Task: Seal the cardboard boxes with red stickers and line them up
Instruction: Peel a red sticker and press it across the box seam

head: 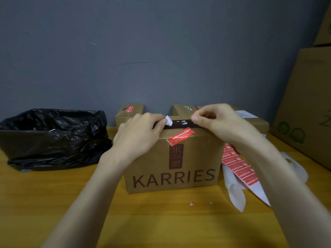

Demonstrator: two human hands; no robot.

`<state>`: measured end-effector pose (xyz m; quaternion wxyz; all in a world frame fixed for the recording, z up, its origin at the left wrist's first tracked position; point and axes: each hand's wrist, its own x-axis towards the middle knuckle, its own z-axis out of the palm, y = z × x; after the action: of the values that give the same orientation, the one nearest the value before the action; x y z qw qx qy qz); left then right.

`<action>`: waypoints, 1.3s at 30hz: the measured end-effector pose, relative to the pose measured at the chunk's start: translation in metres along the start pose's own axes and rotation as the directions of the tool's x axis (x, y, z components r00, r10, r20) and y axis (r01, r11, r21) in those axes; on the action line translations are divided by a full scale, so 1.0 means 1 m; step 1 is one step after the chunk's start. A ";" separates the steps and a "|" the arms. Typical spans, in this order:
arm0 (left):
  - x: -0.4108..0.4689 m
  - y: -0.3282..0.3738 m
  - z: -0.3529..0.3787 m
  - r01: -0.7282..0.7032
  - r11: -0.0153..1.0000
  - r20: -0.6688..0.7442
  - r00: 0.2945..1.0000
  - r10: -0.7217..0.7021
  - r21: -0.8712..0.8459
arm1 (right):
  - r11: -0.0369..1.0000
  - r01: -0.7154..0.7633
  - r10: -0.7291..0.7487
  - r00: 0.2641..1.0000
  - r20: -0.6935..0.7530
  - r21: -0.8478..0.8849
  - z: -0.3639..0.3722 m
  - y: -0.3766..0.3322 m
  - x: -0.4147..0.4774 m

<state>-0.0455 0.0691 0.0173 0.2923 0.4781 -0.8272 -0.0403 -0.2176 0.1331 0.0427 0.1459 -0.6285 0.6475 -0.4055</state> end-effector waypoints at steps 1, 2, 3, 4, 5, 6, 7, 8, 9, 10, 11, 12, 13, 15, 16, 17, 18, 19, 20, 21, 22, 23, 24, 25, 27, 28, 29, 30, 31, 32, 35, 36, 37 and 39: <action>0.000 0.000 0.000 -0.001 1.000 0.001 1.000 0.001 -0.002 | 0.999 0.004 -0.004 1.000 -0.006 -0.034 -0.001 0.001 0.000; 0.000 0.000 0.000 -0.002 1.000 0.001 1.000 0.002 -0.002 | 0.997 0.008 -0.008 1.000 -0.006 -0.071 0.000 0.002 -0.001; 0.000 0.000 0.000 -0.002 1.000 0.000 1.000 0.002 -0.001 | 0.994 0.013 -0.014 1.000 -0.008 -0.106 0.001 0.002 -0.001; 0.000 0.001 0.000 -0.003 1.000 -0.001 1.000 0.003 0.001 | 0.990 0.021 -0.024 0.999 -0.021 -0.137 0.003 0.001 -0.001; 0.000 0.001 0.000 -0.004 1.000 -0.002 1.000 0.004 0.003 | 0.985 0.028 -0.035 0.999 -0.040 -0.169 0.006 0.000 -0.001; 0.000 0.001 0.000 -0.005 1.000 -0.002 1.000 0.005 0.005 | 0.979 0.038 -0.050 0.997 -0.057 -0.199 0.008 -0.001 -0.001; -0.001 0.001 0.000 -0.004 1.000 -0.002 1.000 0.004 0.008 | 0.974 0.048 -0.063 0.996 -0.062 -0.223 0.010 -0.002 0.000; -0.001 0.001 0.000 -0.005 1.000 -0.004 1.000 0.005 0.011 | 0.970 0.054 -0.069 0.996 -0.057 -0.239 0.011 -0.002 0.000; -0.001 0.001 0.000 -0.005 1.000 -0.007 1.000 0.005 0.014 | 0.968 0.054 -0.067 0.997 -0.042 -0.246 0.011 -0.003 0.000; -0.001 0.002 0.000 -0.007 1.000 -0.011 1.000 0.007 0.017 | 0.967 0.053 -0.061 0.998 -0.026 -0.250 0.011 -0.004 0.000; -0.001 0.002 0.000 -0.009 1.000 -0.015 1.000 0.009 0.020 | 0.968 0.051 -0.057 0.998 -0.014 -0.247 0.011 -0.004 0.000; -0.001 0.002 0.001 -0.011 1.000 -0.019 1.000 0.011 0.023 | 0.970 0.052 -0.056 0.998 -0.008 -0.236 0.011 -0.005 -0.001; -0.001 0.001 0.001 -0.010 1.000 -0.020 1.000 0.011 0.025 | 0.973 0.054 -0.057 0.998 -0.007 -0.223 0.011 -0.006 -0.001; 0.000 0.001 0.001 -0.007 1.000 -0.021 1.000 0.008 0.027 | 0.973 0.068 -0.074 0.997 -0.022 -0.223 0.013 -0.008 -0.002; 0.000 0.000 0.001 -0.008 1.000 -0.021 1.000 0.009 0.028 | 0.971 0.073 -0.082 0.996 -0.029 -0.227 0.014 -0.008 -0.002; 0.001 0.000 0.002 -0.009 1.000 -0.020 1.000 0.010 0.027 | 0.974 0.076 -0.085 0.996 -0.034 -0.216 0.015 -0.009 -0.002; 0.001 0.000 0.002 -0.009 1.000 -0.019 1.000 0.010 0.023 | 0.979 0.074 -0.082 0.996 -0.034 -0.192 0.015 -0.009 -0.001; 0.001 -0.001 0.002 -0.009 1.000 -0.017 1.000 0.009 0.016 | 0.983 0.068 -0.075 0.997 -0.033 -0.169 0.015 -0.009 -0.001; 0.000 0.000 0.002 -0.009 1.000 -0.015 1.000 0.010 0.012 | 0.985 0.061 -0.067 0.997 -0.033 -0.159 0.015 -0.009 -0.001; 0.000 0.000 0.002 -0.011 1.000 -0.014 1.000 0.011 0.010 | 0.986 0.054 -0.061 0.998 -0.035 -0.158 0.015 -0.008 -0.002; 0.000 0.000 0.002 -0.015 1.000 -0.015 1.000 0.015 0.010 | 0.987 0.052 -0.058 0.997 -0.040 -0.154 0.015 -0.008 -0.002; 0.000 0.000 0.002 -0.017 1.000 -0.017 1.000 0.017 0.011 | 0.989 0.045 -0.052 0.998 -0.046 -0.143 0.015 -0.008 -0.002; 0.000 0.000 0.001 -0.019 1.000 -0.017 1.000 0.019 0.011 | 0.992 0.034 -0.041 0.998 -0.051 -0.122 0.016 -0.007 -0.002; 0.000 0.000 0.001 -0.018 1.000 -0.017 1.000 0.018 0.012 | 0.996 0.027 -0.032 0.998 -0.059 -0.090 0.016 -0.007 -0.002; 0.000 0.000 0.001 -0.012 1.000 -0.014 1.000 0.012 0.015 | 0.999 0.025 -0.026 0.997 -0.074 -0.024 0.017 -0.006 -0.001; 0.000 0.000 0.001 -0.009 1.000 -0.015 1.000 0.009 0.016 | 1.000 0.023 -0.022 0.997 -0.077 0.010 0.018 -0.005 -0.001; 0.000 0.000 0.001 -0.007 1.000 -0.016 1.000 0.007 0.015 | 0.999 0.022 -0.018 0.997 -0.078 0.047 0.018 -0.005 0.000; 0.000 0.000 0.001 -0.005 1.000 -0.017 1.000 0.006 0.015 | 0.997 0.026 -0.020 0.997 -0.076 0.079 0.018 -0.004 0.000; 0.000 0.001 0.001 -0.003 1.000 -0.016 1.000 0.004 0.016 | 0.994 0.029 -0.021 0.997 -0.072 0.102 0.018 -0.004 0.000; 0.000 0.001 0.001 -0.001 1.000 -0.016 1.000 0.001 0.019 | 0.992 0.029 -0.021 0.998 -0.066 0.122 0.018 -0.004 0.000; 0.000 0.002 0.001 0.001 1.000 -0.019 1.000 -0.001 0.027 | 0.983 0.015 -0.008 0.999 -0.037 0.184 0.017 -0.006 0.000; 0.000 0.002 0.001 0.001 1.000 -0.022 1.000 -0.001 0.029 | 0.980 0.012 -0.007 1.000 -0.024 0.197 0.017 -0.006 -0.001; 0.000 0.002 0.001 0.002 1.000 -0.023 1.000 -0.001 0.031 | 0.978 0.009 -0.007 1.000 -0.011 0.209 0.016 -0.006 -0.001; 0.000 0.002 0.001 0.003 0.999 -0.023 1.000 -0.002 0.035 | 0.972 0.004 -0.008 1.000 0.012 0.237 0.015 -0.007 -0.003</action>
<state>-0.0472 0.0697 0.0174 0.2933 0.4847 -0.8238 -0.0206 -0.2025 0.1314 0.0372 0.2227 -0.6111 0.5917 -0.4763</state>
